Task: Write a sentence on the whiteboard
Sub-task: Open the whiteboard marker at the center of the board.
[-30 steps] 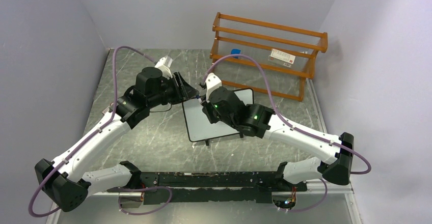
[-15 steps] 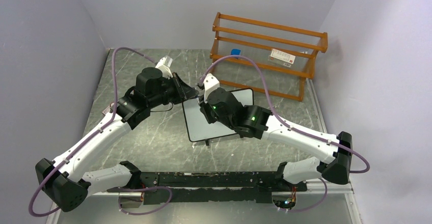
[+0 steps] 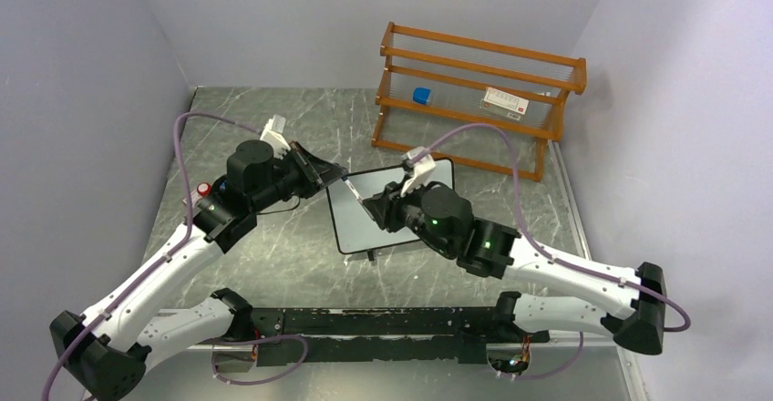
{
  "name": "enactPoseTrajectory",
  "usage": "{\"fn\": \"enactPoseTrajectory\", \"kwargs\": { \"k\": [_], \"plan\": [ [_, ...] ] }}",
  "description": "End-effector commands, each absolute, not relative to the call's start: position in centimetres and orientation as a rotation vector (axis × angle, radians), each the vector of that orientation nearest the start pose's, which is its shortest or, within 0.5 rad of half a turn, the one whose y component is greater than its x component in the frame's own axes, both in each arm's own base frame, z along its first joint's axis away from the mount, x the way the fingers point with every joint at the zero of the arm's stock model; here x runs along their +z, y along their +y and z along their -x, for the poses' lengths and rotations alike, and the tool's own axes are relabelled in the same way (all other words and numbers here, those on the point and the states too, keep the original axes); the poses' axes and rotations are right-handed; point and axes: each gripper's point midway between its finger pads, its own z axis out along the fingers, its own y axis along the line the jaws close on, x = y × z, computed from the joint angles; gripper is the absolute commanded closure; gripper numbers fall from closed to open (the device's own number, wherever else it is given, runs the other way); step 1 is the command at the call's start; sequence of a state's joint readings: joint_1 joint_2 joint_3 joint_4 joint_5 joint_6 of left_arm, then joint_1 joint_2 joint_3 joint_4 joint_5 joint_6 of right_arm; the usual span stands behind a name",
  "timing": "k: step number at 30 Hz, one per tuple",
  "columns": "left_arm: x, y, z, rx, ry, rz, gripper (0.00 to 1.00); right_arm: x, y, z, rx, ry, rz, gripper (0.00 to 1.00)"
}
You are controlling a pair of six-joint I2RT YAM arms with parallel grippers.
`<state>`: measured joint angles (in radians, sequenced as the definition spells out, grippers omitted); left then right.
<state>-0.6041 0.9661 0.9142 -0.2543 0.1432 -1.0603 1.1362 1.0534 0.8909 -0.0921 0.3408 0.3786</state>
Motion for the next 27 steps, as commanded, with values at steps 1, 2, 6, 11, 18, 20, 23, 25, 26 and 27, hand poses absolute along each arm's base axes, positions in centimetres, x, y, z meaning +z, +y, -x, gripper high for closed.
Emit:
{"fn": "enactPoseTrajectory", "kwargs": {
  "k": [1,2,6,11,18,20,23,25,26,27],
  "plan": [
    [30.7,-23.4,-25.2,-1.305,1.927,0.522,0.95,30.8,31.4,-19.3,0.980,1.662,0.237,0.64],
    [30.6,-23.2,-25.2,-1.310,1.923,0.549,0.95,30.9,31.2,-19.2,1.003,1.650,0.217,0.60],
    [30.8,-22.9,-24.7,-1.386,1.880,0.645,0.95,30.8,30.9,-18.6,1.091,1.614,0.159,0.51],
    [31.0,-22.9,-24.4,-1.446,1.857,0.701,0.95,30.0,31.4,-18.3,1.151,1.604,0.130,0.45],
    [31.2,-23.0,-24.2,-1.499,1.841,0.739,0.95,29.5,32.4,-18.5,1.198,1.598,0.105,0.44],
    [30.9,-23.2,-24.1,-1.505,1.854,0.743,0.95,29.5,32.8,-18.6,1.204,1.598,0.102,0.44],
    [30.8,-23.2,-24.1,-1.513,1.855,0.745,0.95,29.6,33.1,-18.8,1.204,1.595,0.104,0.45],
    [30.7,-23.2,-24.1,-1.506,1.858,0.744,0.95,29.9,33.3,-18.8,1.205,1.589,0.105,0.46],
    [30.7,-23.2,-24.0,-1.508,1.859,0.744,0.95,29.9,33.3,-18.9,1.202,1.591,0.104,0.47],
    [30.6,-23.2,-24.0,-1.509,1.861,0.747,0.95,30.0,33.3,-18.9,1.204,1.586,0.104,0.47]
  ]
}}
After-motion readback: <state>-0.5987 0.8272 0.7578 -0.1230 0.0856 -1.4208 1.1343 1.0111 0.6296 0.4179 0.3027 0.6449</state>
